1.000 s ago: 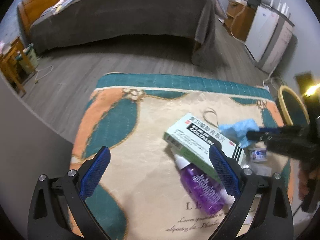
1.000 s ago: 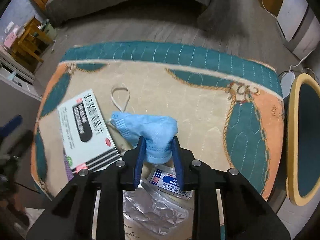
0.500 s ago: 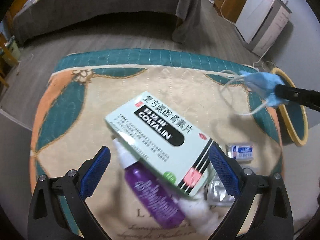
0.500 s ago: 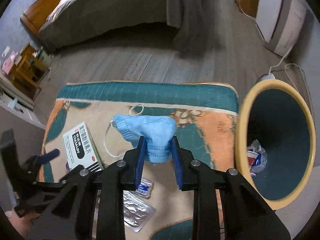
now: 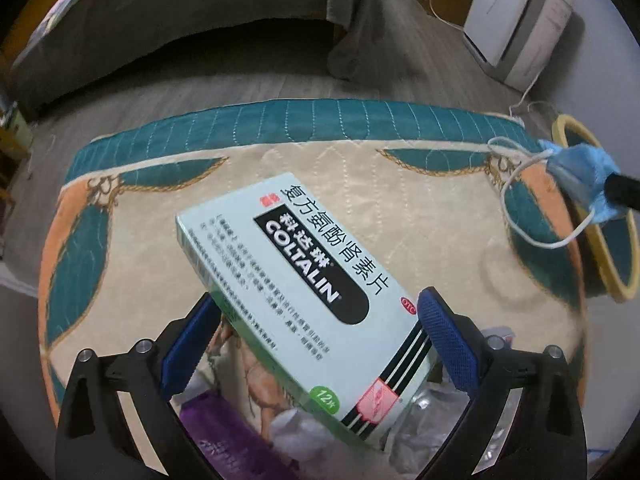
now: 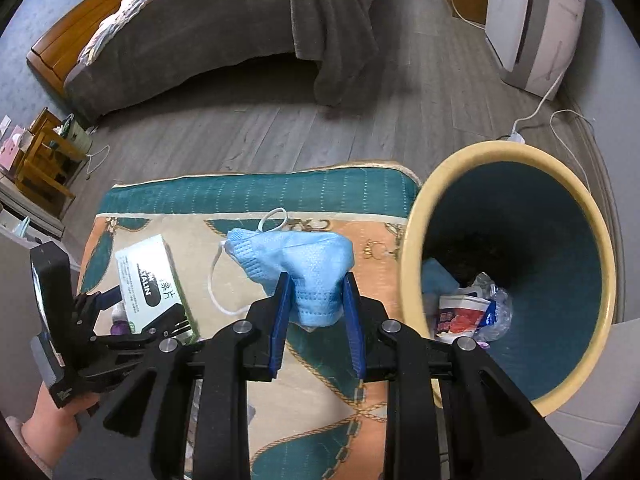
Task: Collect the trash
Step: 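Drop the mask into the bin with the right tool while the left tool drops the box in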
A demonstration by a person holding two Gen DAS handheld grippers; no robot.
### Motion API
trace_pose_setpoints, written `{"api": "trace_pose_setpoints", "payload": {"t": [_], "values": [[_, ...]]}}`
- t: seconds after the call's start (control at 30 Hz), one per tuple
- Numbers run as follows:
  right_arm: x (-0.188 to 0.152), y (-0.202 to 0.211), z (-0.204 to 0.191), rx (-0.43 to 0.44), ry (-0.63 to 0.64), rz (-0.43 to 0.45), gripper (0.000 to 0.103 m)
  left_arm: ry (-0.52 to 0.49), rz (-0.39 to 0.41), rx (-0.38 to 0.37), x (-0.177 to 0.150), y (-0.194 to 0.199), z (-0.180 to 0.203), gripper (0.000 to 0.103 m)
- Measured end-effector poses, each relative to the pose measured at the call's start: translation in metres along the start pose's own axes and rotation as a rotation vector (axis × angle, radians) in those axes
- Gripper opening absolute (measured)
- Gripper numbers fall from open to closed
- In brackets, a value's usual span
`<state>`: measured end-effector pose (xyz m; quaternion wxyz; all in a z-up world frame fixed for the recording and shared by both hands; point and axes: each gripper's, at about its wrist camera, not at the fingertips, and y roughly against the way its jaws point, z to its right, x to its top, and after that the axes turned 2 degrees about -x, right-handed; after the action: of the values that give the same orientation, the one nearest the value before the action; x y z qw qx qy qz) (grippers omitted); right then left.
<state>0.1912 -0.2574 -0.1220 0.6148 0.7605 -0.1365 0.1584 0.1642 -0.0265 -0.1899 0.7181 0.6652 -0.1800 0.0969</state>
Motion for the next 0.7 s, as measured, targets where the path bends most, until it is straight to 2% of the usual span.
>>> {"api": "trace_pose_setpoints", "payload": {"t": [0.23,0.33,0.43,0.47,0.5,0.53,0.6,0.7], "values": [[-0.001,-0.004,-0.002,-0.014,0.012,-0.004,0.025,0.037,-0.012,0.01,0.01,-0.012,-0.002,0.098],[-0.001,-0.004,-0.006,-0.016,0.026,-0.002,0.025,0.017,-0.008,0.018,0.009,-0.016,0.002,0.094],[-0.001,0.0,-0.008,-0.021,0.037,0.005,0.025,-0.02,0.015,0.016,0.01,-0.008,0.007,0.071],[0.0,0.001,-0.008,-0.025,0.039,0.009,0.025,-0.033,0.023,0.021,0.011,-0.005,0.009,0.057],[0.0,0.003,-0.008,-0.026,0.039,0.012,0.025,-0.057,0.035,0.028,0.012,-0.001,0.012,0.033],[0.0,0.005,-0.008,-0.026,0.037,0.014,0.025,-0.085,0.037,0.038,0.013,0.001,0.015,0.031],[-0.001,0.008,-0.009,-0.028,0.034,0.019,0.025,-0.121,0.038,0.045,0.013,0.003,0.018,0.02],[-0.002,0.013,-0.011,-0.031,0.04,0.025,0.025,-0.126,0.052,0.04,0.009,0.009,0.016,0.019]]}}
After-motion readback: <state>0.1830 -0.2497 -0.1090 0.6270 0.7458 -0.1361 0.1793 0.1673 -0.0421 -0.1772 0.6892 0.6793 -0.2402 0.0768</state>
